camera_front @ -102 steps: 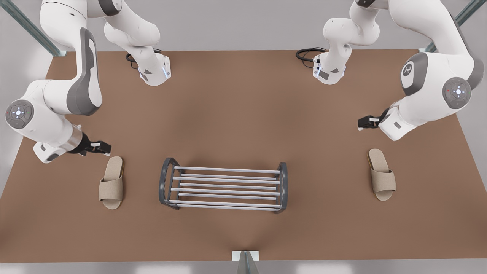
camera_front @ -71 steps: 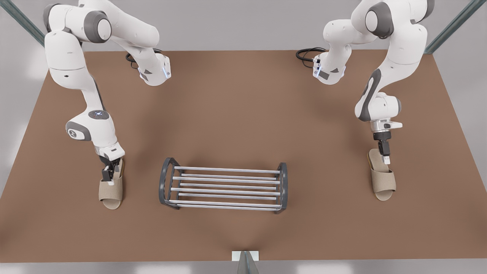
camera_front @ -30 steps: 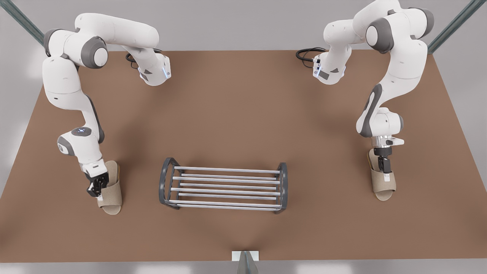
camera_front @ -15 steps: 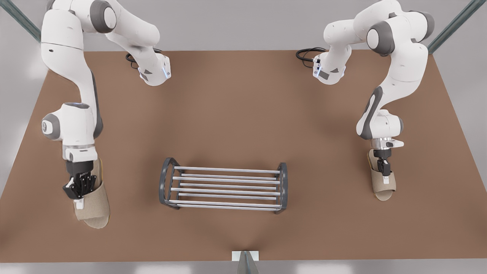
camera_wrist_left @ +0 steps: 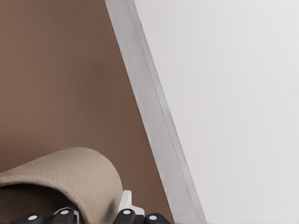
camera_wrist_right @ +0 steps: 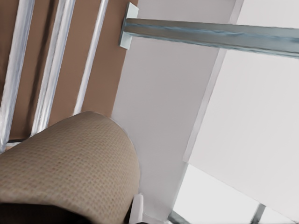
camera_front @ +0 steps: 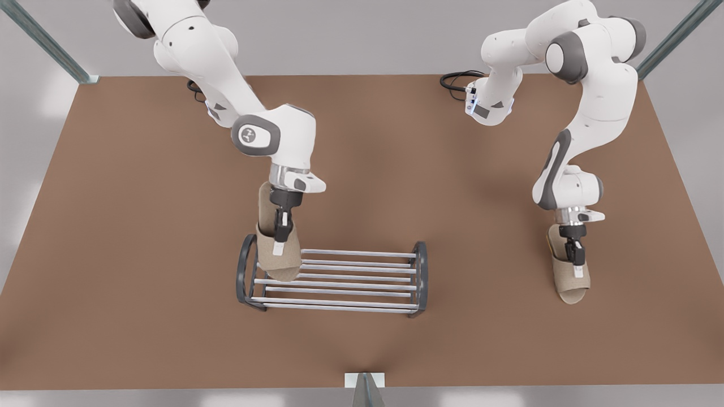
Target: Place the right shoe on the shoe rack with the right arm, and place the left shoe on the shoe rack with the left arm
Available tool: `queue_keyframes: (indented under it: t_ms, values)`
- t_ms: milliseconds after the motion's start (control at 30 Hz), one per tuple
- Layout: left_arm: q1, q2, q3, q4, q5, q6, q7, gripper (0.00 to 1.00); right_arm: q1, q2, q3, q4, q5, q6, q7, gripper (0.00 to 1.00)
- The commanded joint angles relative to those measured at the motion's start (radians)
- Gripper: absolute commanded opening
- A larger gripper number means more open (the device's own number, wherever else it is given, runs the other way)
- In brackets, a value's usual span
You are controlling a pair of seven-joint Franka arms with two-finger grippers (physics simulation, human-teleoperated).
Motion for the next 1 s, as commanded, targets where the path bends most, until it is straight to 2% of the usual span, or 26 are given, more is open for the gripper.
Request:
queue_keyframes:
  t_ms: [0,200,267,333,367,400,467,567,667,767,833,867,900,967]
  values:
    - [0.0,-0.006,-0.004,0.013,-0.04,-0.012,-0.011,0.45,-0.006,0.019,-0.004,-0.024,-0.143,-0.14,0.392,0.21]
    - [0.0,-0.081,-0.016,0.011,-0.053,0.007,-0.022,0.43,0.012,0.093,-0.001,0.002,-0.153,-0.137,0.431,0.21]
    - [0.0,-0.09,-0.016,0.011,-0.059,0.01,-0.022,0.38,0.014,0.104,0.001,0.005,-0.155,-0.136,0.456,0.21]
    - [0.0,-0.09,-0.016,0.011,-0.06,0.011,-0.023,0.28,0.008,0.127,0.001,0.024,-0.156,-0.134,0.461,0.21]
    - [0.0,-0.09,-0.016,0.01,-0.06,0.011,-0.026,0.28,0.003,0.136,0.001,0.03,-0.156,-0.134,0.462,0.47]
    - [0.0,-0.089,-0.017,0.01,-0.06,0.013,-0.031,0.26,0.0,0.139,0.002,0.038,-0.156,-0.116,0.465,1.0]
    - [0.0,-0.099,-0.024,0.011,-0.06,0.051,-0.032,0.26,-0.006,0.141,0.001,0.041,-0.155,-0.074,0.462,1.0]
    - [0.0,-0.194,-0.051,0.011,-0.051,0.245,-0.038,0.25,-0.006,0.154,0.001,0.05,-0.155,-0.074,0.465,1.0]
    - [-0.002,-0.274,-0.14,0.04,-0.048,0.505,-0.149,0.22,-0.006,0.167,0.001,0.048,-0.156,-0.073,0.468,1.0]
    - [0.0,-0.28,-0.206,0.141,-0.049,0.744,-0.261,0.22,-0.009,0.161,0.002,0.059,-0.153,-0.073,0.459,1.0]
    - [-0.002,-0.286,-0.255,0.189,-0.053,0.836,-0.357,0.22,-0.006,0.075,0.002,0.025,-0.06,-0.073,0.45,1.0]
    - [-0.002,-0.318,-0.295,0.24,-0.065,0.953,-0.437,0.22,-0.006,0.003,0.01,-0.022,0.044,-0.077,0.433,1.0]
    - [-0.002,-0.332,-0.341,0.28,-0.076,1.048,-0.514,0.22,-0.006,-0.002,0.031,-0.045,0.049,-0.09,0.447,1.0]
    - [-0.002,-0.351,-0.415,0.296,-0.12,1.074,-0.552,0.22,-0.018,-0.026,0.033,-0.065,0.092,-0.093,0.485,1.0]
